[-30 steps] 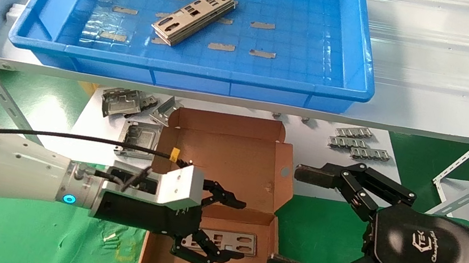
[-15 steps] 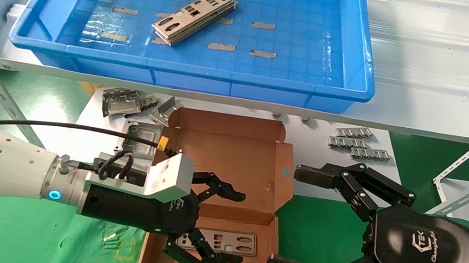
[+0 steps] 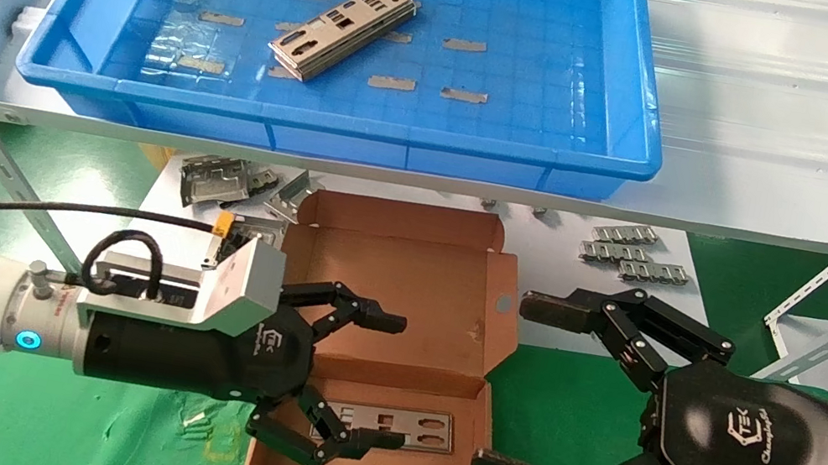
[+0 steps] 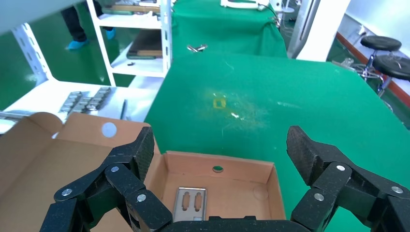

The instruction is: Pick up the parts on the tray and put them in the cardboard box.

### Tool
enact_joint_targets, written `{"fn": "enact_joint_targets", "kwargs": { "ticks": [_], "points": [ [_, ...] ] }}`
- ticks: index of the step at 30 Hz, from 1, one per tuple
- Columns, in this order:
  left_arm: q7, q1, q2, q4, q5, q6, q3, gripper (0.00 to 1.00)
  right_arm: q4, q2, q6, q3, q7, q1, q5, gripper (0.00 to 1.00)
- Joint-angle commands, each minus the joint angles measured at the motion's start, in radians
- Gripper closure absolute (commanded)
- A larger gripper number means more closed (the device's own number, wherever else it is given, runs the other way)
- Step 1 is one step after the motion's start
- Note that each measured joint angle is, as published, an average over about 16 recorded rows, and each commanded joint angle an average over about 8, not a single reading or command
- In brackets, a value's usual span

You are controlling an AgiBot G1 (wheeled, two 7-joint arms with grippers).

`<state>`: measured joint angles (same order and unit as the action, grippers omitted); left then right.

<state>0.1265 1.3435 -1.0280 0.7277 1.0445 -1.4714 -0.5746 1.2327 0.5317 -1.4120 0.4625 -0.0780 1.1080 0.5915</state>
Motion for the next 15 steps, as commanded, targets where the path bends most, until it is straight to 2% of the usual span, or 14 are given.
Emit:
{"fn": "enact_joint_targets", "kwargs": {
  "ticks": [1, 15],
  "points": [
    [-0.013, -0.011, 0.017, 0.023, -0.013, -0.001, 0.012, 0.00, 0.000, 0.000, 0.000, 0.000, 0.000, 0.000, 0.000, 0.00],
    [-0.107, -0.091, 0.141, 0.189, -0.107, -0.008, 0.100, 0.00, 0.000, 0.000, 0.000, 0.000, 0.000, 0.000, 0.000, 0.00]
  ]
}}
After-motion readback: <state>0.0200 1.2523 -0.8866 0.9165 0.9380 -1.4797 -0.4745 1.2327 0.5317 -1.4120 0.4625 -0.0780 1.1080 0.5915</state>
